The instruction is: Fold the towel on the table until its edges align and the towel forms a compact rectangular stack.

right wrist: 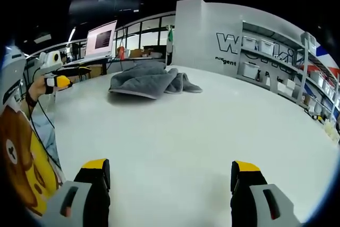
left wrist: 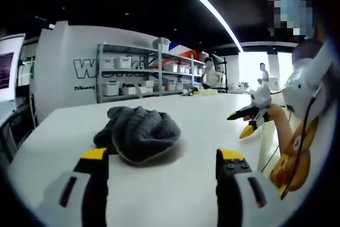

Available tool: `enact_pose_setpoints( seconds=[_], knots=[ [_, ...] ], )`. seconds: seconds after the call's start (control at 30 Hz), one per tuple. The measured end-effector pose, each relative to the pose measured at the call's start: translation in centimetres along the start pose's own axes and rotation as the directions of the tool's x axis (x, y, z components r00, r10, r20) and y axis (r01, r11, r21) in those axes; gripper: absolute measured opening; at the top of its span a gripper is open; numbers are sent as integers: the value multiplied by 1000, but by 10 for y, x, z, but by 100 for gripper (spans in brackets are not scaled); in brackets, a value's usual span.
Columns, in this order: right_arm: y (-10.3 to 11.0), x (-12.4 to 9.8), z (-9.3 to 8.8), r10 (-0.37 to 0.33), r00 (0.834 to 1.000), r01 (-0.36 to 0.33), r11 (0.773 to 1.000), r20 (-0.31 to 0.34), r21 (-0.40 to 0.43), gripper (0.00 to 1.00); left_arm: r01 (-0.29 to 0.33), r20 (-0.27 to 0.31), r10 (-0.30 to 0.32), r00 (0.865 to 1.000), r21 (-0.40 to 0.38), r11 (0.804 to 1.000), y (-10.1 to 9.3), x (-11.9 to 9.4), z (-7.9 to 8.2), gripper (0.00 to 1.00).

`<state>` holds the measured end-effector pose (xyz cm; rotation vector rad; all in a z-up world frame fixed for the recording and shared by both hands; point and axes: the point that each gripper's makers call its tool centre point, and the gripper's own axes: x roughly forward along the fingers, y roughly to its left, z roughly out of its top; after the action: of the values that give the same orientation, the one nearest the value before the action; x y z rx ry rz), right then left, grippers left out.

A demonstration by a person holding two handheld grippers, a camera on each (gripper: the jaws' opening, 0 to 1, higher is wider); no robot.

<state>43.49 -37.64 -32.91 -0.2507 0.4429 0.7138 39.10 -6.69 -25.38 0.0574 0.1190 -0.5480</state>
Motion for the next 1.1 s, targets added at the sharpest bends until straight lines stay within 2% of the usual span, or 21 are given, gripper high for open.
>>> enact_pose_setpoints(
  seconds=[0.33,0.47,0.63,1.1],
  knots=[
    [2,2,0,7,1000,-7,1000,-5,-3,99,-8,-30,8,1000,-12,1000,0,-2,-6,97],
    [3,3,0,7,1000,-7,1000,-7,-4,99,-19,-25,19,1000,-15,1000,2,-3,-5,99],
    [3,3,-1,7,1000,-7,1000,-10,-4,99,-23,-48,22,999,-18,1000,3,-3,-10,99],
    [3,8,4,24,999,-24,999,-22,-29,99,-31,-50,29,998,-32,999,4,-3,-14,99]
  ],
)
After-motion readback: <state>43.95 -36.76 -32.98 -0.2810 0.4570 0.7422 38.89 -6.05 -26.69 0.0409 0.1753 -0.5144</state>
